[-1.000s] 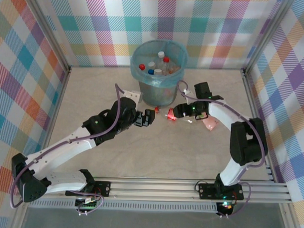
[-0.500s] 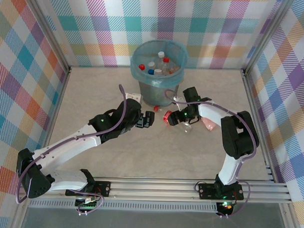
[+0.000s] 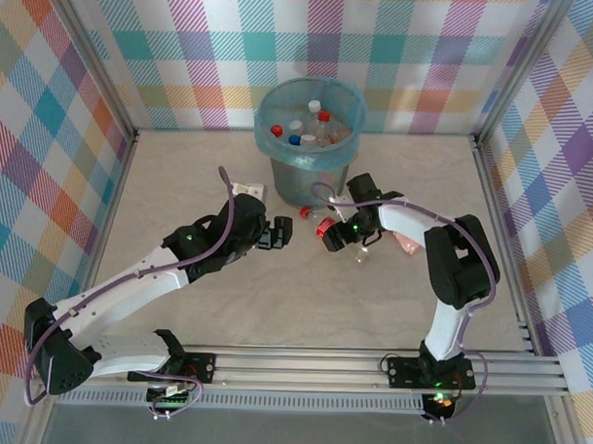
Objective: Put the plastic bottles in the bin
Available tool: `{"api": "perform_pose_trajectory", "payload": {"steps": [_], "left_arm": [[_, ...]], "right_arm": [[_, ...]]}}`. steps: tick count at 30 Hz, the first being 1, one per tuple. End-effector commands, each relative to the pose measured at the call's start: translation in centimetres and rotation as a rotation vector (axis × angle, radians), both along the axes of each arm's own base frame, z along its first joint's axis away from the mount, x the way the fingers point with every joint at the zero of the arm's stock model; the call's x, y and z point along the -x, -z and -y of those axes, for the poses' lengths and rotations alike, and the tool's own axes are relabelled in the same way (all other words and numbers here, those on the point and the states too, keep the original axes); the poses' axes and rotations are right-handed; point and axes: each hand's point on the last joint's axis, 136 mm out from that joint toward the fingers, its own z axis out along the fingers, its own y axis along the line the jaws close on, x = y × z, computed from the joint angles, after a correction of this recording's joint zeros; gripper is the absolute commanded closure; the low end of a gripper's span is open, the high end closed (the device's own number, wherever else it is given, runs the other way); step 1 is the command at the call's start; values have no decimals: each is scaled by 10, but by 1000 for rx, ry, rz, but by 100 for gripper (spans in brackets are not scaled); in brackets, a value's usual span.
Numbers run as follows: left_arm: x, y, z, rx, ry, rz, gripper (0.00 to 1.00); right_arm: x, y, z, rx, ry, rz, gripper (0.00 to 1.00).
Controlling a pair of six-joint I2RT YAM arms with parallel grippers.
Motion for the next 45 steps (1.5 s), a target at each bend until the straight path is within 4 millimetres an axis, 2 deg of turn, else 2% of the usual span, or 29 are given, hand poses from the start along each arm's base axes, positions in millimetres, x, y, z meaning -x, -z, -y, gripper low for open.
{"api": "perform_pose_trajectory", "payload": {"steps": [1,7,13,18,25,28,31,34,39,43,45], "left_arm": [[2,-3,-15,6,-45,4,4],[4,-4,-24,5,-62,7,4],[5,-3,-31,1,-80,9,4],[3,-7,-40,-18,-111,23,4],[2,-21,-54,-31,-150,60,4],[6,-35,-65,-27,-173,101,4],[12,-56,-77,-9,-194,161,5],[22,-81,-93,25,-219,228,6],[43,-130,-119,129,-252,347,7],[53,-159,-121,226,-224,414,8],[53,-168,-112,259,-184,419,8]], "right_arm": [[-2,0,-4,18,-29,-5,23],[0,4,-6,40,-43,-10,25],[6,7,-9,68,-52,-10,31],[15,5,-18,81,-52,-15,41],[38,-19,-42,56,-88,17,45],[51,-43,-62,4,-107,46,46],[61,-79,-84,-74,-148,91,46],[65,-128,-101,-182,-166,149,48],[58,-213,-113,-325,-180,293,49],[55,-275,-123,-420,-224,406,49],[49,-304,-125,-442,-239,485,49]]}}
